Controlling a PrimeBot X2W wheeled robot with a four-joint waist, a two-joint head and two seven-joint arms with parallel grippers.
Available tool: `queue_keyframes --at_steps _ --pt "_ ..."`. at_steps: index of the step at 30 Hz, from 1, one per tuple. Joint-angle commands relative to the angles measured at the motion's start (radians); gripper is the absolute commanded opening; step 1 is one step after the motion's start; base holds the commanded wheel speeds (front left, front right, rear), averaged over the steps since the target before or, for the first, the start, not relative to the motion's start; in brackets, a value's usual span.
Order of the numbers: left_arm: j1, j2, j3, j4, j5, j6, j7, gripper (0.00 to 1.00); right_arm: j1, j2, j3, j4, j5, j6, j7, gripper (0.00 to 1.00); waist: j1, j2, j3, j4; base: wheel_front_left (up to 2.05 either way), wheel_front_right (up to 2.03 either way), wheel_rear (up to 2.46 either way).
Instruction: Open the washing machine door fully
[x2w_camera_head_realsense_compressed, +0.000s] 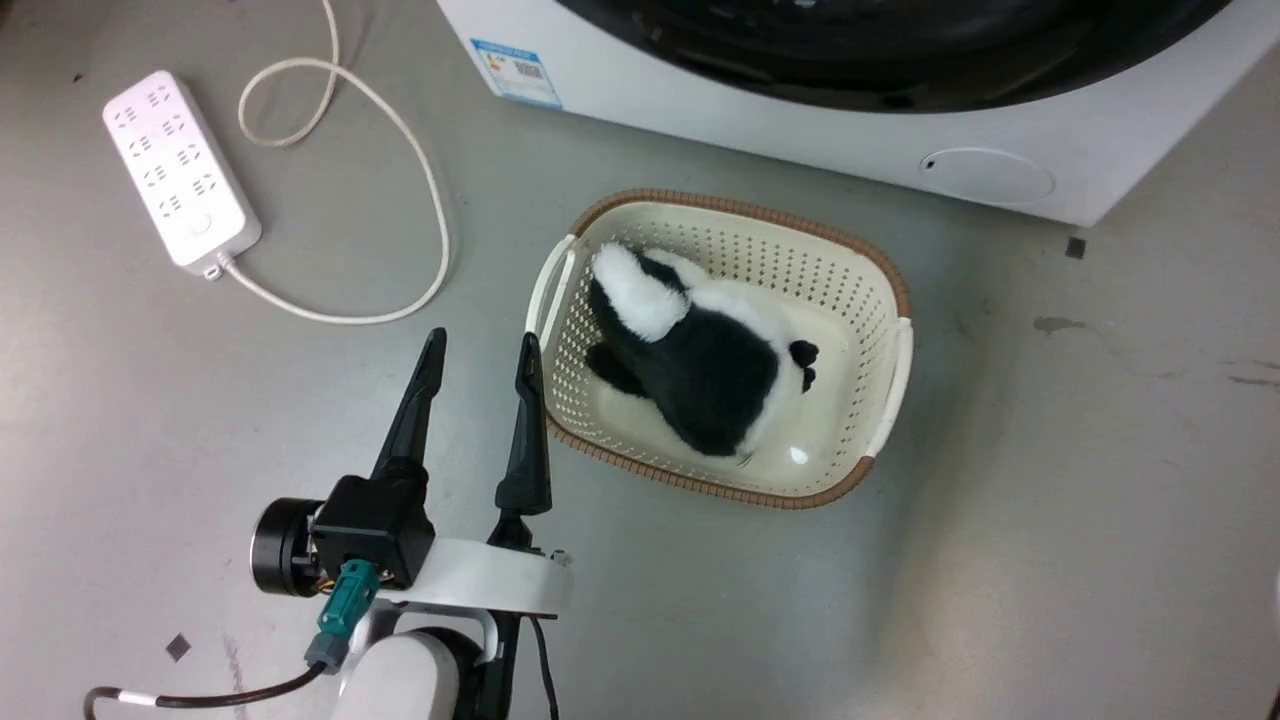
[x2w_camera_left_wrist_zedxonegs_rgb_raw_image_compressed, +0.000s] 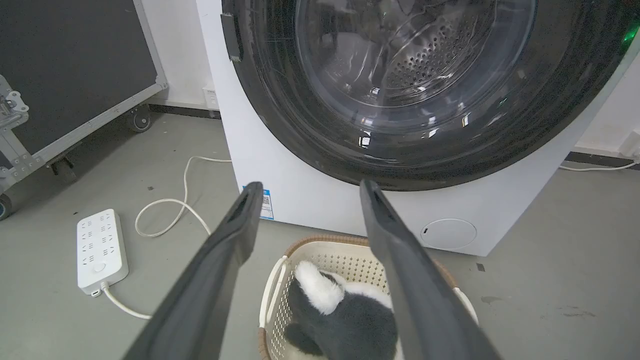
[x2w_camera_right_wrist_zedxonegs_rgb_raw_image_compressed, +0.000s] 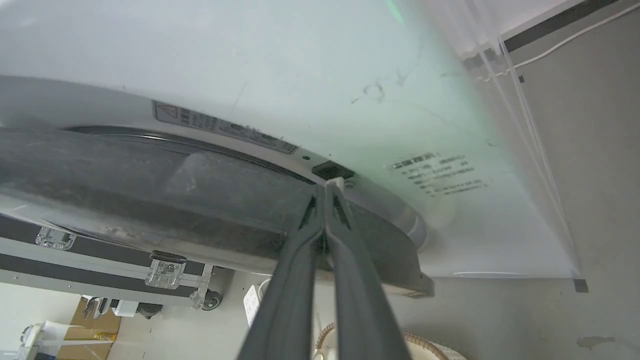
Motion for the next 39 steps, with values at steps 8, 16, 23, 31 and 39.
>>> queue_keyframes --at_steps 8,16,23,31,39 --pt "-0.046 0.001 -0.036 -0.011 -0.030 0.029 -0.032 1.00 -0.207 -0.033 -0.181 0.152 -0.008 0.000 0.141 0.00 0.0000 0.0000 0.052 0.048 0.00 0.00 0.00" --pt "-0.058 0.001 -0.050 -0.013 -0.042 0.044 -0.047 1.00 -0.263 -0.058 -0.286 0.222 -0.019 0.000 0.264 0.00 0.0000 0.0000 0.058 0.071 0.00 0.00 0.00" --pt "-0.057 0.001 -0.049 -0.011 -0.044 0.050 -0.061 1.00 -0.235 -0.036 -0.374 0.224 0.010 -0.001 0.389 0.00 0.0000 0.0000 0.018 0.076 0.00 0.00 0.00" --pt "-0.019 0.001 -0.030 0.011 -0.030 0.038 -0.065 1.00 -0.009 0.064 -0.384 0.064 0.046 -0.001 0.508 0.00 0.0000 0.0000 -0.093 0.056 0.00 0.00 0.00" --pt "0.063 0.001 -0.002 0.048 -0.017 0.007 -0.065 1.00 0.256 0.110 -0.330 -0.057 0.167 -0.001 0.608 0.00 0.0000 0.0000 -0.232 0.036 0.00 0.00 0.00"
